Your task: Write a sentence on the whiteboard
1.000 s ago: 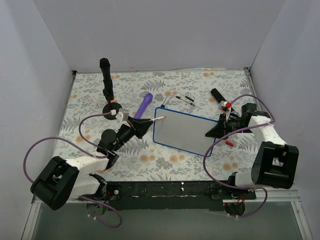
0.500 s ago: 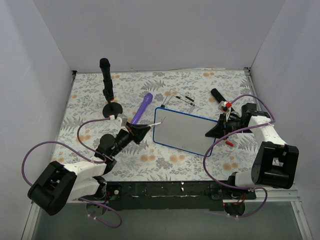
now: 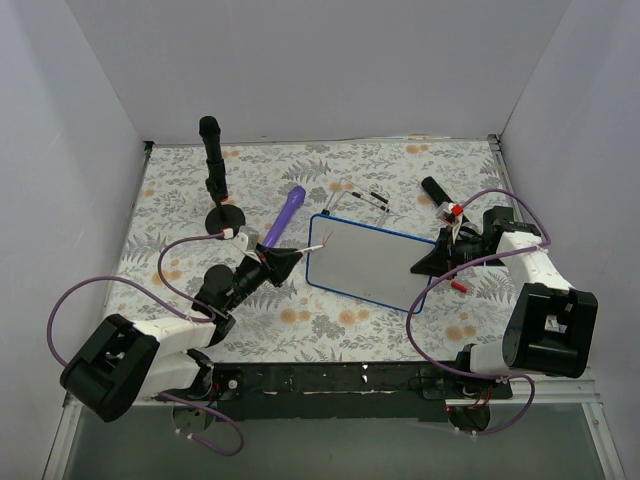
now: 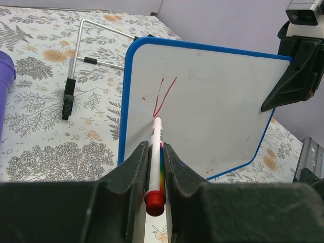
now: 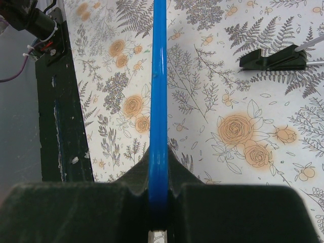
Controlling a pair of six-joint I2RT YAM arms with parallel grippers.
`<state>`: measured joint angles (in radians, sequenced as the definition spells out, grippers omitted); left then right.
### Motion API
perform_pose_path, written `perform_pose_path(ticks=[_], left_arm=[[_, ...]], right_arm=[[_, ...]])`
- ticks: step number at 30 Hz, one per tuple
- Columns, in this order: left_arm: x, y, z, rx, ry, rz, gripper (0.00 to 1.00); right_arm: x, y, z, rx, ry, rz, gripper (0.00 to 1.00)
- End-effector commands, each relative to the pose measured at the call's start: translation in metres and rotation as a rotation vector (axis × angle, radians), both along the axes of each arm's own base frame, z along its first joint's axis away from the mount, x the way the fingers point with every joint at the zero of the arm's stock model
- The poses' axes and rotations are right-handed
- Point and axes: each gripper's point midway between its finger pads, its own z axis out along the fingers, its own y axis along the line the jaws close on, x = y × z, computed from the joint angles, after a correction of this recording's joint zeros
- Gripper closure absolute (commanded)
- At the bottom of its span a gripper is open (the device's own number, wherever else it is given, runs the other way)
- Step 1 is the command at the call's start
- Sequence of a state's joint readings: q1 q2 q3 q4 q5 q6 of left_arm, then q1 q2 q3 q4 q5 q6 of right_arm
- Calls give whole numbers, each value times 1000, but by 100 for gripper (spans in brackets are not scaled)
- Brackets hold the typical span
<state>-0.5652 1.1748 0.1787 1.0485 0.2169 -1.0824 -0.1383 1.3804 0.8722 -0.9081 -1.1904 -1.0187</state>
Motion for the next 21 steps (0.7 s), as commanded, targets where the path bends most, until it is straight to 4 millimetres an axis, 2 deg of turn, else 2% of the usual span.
perform_pose_path(ticks=[1,12,21], left_arm=[[8,-1,19,-12,-61,21,100],[11,1,16,8,-63,35,100],[8,6,-5,36,-21,47,100]], right_arm=[[2,-3,1,-19,-51,-1,99],[2,-3,1,-19,-51,-1,99],[2,-3,1,-19,-55,0,99]])
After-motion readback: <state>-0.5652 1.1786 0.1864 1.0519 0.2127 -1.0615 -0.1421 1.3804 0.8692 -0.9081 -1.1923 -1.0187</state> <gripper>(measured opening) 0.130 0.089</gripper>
